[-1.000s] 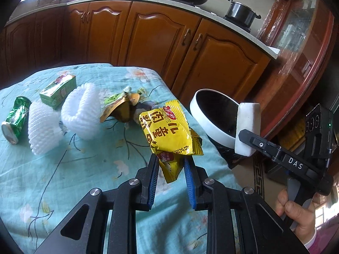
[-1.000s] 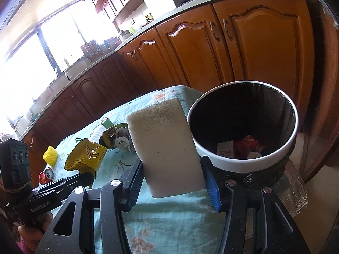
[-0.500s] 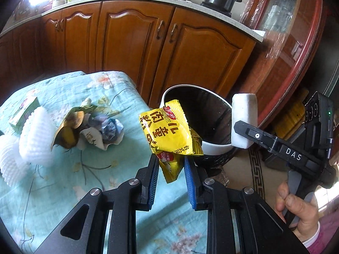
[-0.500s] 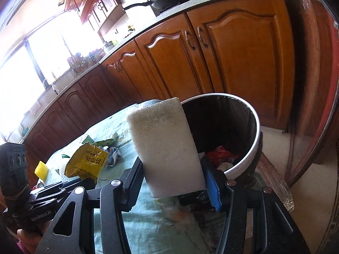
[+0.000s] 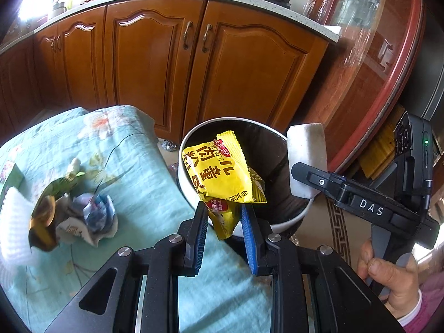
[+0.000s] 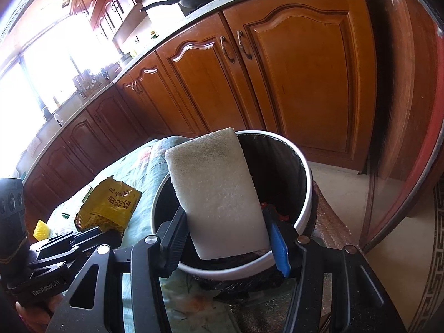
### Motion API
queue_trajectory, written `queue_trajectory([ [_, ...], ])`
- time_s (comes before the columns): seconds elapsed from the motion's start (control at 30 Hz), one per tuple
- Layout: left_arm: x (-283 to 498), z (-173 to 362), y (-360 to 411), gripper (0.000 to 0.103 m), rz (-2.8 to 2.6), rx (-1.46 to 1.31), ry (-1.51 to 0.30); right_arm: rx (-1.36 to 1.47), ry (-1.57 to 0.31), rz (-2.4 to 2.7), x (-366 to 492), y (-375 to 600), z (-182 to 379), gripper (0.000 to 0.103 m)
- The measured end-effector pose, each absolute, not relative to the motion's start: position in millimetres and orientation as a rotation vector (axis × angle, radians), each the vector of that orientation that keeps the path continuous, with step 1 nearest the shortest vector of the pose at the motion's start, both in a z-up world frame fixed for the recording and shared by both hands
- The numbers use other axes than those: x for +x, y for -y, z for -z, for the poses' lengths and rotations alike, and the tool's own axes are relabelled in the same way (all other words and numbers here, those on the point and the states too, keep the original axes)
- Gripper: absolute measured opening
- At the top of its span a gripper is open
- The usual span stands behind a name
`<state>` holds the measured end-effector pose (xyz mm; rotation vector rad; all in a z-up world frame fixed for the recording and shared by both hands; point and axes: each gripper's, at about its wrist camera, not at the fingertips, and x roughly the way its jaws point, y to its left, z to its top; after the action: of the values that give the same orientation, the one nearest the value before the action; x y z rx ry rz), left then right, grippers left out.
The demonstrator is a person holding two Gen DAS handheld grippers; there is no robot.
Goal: Collect trash
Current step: 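Carry the yellow bag and foam block over the bin and release both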
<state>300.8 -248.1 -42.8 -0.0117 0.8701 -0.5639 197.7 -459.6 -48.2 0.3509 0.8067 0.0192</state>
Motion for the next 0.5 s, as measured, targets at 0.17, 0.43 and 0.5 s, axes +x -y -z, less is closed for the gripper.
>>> queue_trajectory([
  [0.17,319.7,48.7,262.7,0.023,0.559,-0.003,-0.878,0.350,-0.822,-0.011,208.4,468.0,52.2,0.054],
  [0.43,334.9,57.9,284.0,0.024,0.559,0.007,-0.898,0.351,-0.842,-0.009,217.8,471.2,56.2,0.055],
  [0.5,336.2,58.8,287.9,0.025,0.561,0.012,-0.897,0.349,-0.843,-0.009,219.4,472.6,56.2,0.055],
])
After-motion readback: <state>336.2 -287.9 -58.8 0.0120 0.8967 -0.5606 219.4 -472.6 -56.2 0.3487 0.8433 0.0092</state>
